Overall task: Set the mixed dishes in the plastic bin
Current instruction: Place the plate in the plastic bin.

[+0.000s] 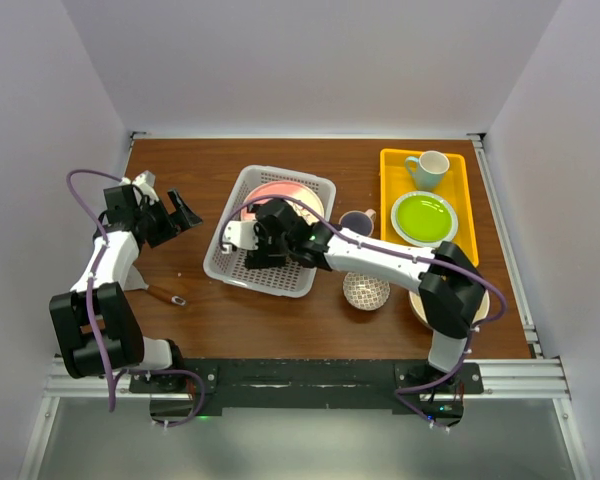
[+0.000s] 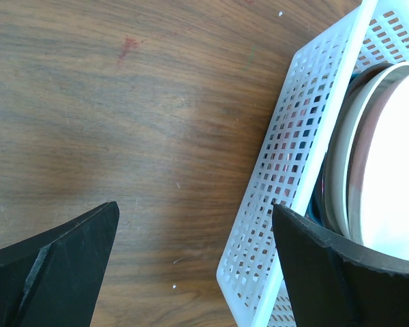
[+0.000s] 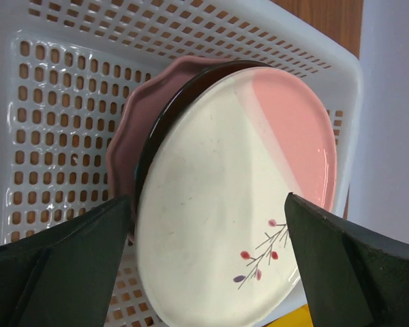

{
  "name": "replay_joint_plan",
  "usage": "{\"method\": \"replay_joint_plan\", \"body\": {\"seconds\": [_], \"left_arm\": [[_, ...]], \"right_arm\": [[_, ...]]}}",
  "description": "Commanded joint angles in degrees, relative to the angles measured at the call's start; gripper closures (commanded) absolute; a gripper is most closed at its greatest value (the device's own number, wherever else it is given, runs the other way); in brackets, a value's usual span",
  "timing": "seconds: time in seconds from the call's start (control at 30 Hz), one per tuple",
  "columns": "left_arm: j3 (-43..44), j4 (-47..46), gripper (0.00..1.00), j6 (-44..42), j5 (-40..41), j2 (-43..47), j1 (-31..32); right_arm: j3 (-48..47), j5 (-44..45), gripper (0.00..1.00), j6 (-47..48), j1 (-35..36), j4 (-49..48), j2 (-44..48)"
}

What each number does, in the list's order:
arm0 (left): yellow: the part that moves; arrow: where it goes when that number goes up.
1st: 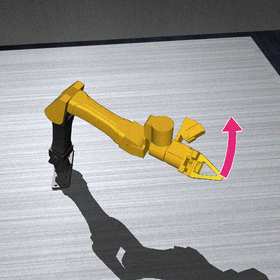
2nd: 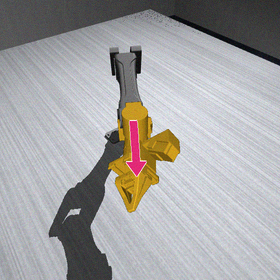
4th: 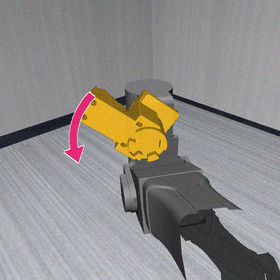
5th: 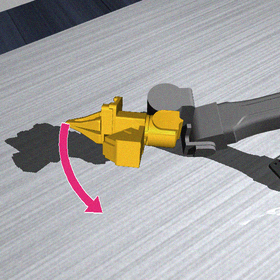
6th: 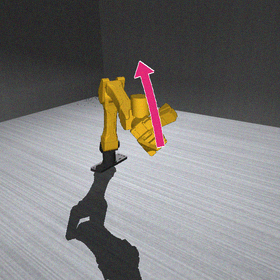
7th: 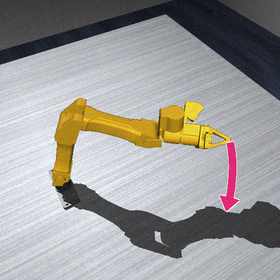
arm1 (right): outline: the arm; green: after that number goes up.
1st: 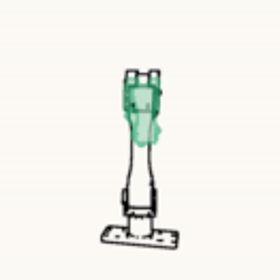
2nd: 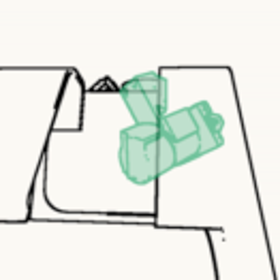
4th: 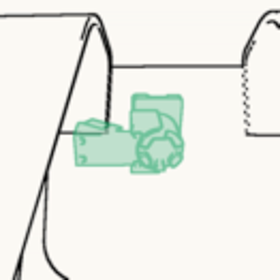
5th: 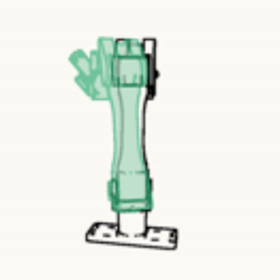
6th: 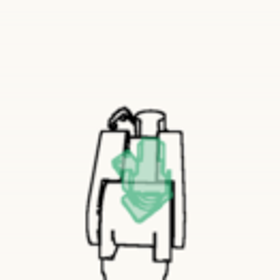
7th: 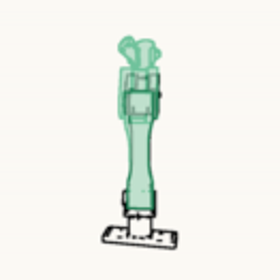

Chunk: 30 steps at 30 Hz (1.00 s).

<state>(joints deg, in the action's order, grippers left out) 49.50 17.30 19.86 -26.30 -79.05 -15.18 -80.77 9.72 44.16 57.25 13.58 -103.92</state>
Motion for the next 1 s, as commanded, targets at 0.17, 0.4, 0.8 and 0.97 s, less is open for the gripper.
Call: {"method": "replay_joint_plan", "body": {"seconds": [0.17,0.4,0.8,0.97], "left_arm": [[0.2,-1.4,0.0,-1.9,-0.1,2.4,0.2],[0.1,-1.5,0.0,-1.9,-0.1,2.7,0.2],[-0.1,-1.5,0.0,-2.0,-0.1,3.3,0.2],[-0.3,-1.6,0.0,-2.0,0.0,3.5,0.2]], "right_arm": [[-4.2,-12.6,0.02,-1.7,-1.7,10.1,6.6],[-3.8,-18.7,0.02,-4.3,-3.3,13.6,11.6],[-4.1,-29.7,0.02,-8.4,-7.9,19.5,19.6],[-4.0,-33.7,0.02,-10.1,-11.4,20.8,23.1]]}}
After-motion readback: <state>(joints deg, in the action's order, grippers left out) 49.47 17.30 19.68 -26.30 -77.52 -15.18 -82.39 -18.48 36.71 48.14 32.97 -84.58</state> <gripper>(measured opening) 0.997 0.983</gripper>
